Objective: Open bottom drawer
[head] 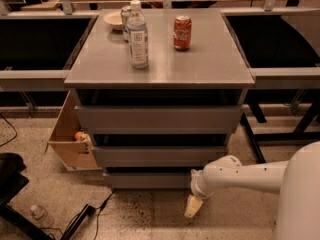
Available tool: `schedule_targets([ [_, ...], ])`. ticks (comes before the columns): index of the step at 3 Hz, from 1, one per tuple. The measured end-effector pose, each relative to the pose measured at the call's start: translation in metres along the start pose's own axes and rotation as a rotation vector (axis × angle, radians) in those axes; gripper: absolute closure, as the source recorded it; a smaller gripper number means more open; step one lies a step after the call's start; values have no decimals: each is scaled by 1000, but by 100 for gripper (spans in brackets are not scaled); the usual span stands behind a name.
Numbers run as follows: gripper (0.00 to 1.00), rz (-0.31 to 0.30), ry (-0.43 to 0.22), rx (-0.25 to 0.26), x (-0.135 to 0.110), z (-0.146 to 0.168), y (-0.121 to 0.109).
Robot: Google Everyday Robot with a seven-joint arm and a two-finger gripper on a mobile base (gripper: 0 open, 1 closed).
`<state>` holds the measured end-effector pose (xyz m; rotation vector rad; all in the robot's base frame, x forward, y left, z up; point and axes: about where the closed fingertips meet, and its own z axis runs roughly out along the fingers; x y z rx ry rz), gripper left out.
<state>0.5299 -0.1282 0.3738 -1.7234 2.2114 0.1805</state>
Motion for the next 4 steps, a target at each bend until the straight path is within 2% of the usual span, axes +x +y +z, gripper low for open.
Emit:
schedule_targets([
  [1,0,-21,40,3,-2,6,0],
  [2,0,-79,118,5,11,41,-7],
  [3,0,-144,178,32,44,75,-24],
  [4,0,-182,203,62,69,103,-44],
])
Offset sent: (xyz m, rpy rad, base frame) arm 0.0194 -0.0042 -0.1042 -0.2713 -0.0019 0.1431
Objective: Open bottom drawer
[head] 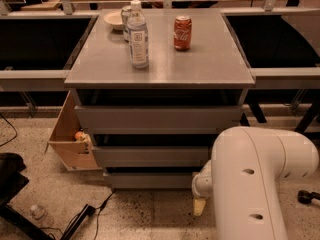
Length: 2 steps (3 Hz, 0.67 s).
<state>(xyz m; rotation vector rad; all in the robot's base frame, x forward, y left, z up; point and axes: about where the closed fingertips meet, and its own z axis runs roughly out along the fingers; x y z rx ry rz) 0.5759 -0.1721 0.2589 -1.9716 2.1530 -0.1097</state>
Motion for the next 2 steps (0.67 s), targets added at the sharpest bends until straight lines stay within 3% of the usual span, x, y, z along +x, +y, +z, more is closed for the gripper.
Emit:
schedule_targets([
  [2,0,1,-49,29,3,63,-13],
])
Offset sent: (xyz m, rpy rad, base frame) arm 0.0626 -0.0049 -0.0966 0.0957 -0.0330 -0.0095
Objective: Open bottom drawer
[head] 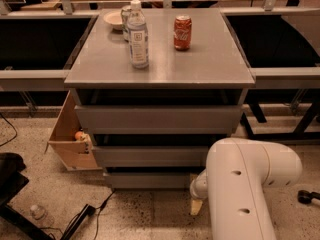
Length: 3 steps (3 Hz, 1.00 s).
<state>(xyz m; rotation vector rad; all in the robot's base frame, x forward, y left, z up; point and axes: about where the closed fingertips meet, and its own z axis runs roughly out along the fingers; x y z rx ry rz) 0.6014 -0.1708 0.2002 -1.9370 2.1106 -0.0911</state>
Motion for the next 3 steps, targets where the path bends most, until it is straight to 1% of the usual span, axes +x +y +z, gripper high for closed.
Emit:
schedule_targets([
  [1,0,20,-31,9,-8,21,-7],
  [2,0,15,-13,7,-20,27,-27],
  [3,19,11,8,-5,-32,28,-44],
])
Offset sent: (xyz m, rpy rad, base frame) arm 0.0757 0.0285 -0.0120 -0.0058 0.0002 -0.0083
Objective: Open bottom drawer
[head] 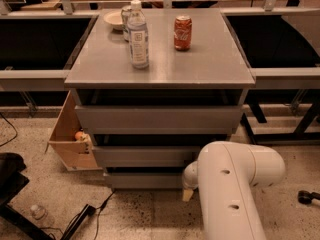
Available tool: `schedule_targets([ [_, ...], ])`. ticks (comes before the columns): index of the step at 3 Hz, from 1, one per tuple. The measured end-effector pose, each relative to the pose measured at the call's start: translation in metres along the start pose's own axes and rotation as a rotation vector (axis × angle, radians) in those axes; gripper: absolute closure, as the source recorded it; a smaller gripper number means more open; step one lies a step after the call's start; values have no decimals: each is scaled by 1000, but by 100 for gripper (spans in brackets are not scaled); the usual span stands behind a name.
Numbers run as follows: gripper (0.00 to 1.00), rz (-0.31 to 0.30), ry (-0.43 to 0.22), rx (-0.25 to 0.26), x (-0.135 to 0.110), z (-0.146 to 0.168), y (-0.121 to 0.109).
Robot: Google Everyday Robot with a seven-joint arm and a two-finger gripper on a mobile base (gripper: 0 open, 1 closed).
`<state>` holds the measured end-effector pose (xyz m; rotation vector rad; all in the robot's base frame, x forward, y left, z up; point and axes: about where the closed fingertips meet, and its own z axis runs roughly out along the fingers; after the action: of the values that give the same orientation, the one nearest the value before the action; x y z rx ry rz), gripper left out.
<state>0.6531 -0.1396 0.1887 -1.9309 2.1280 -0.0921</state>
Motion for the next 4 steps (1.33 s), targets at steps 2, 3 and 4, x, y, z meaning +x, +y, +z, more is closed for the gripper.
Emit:
schedule_targets([
  [2,66,86,52,-31,28,-17,10],
  [3,89,136,68,-49,47,-23,29],
  [4,100,183,75,-28,83,-36,44],
])
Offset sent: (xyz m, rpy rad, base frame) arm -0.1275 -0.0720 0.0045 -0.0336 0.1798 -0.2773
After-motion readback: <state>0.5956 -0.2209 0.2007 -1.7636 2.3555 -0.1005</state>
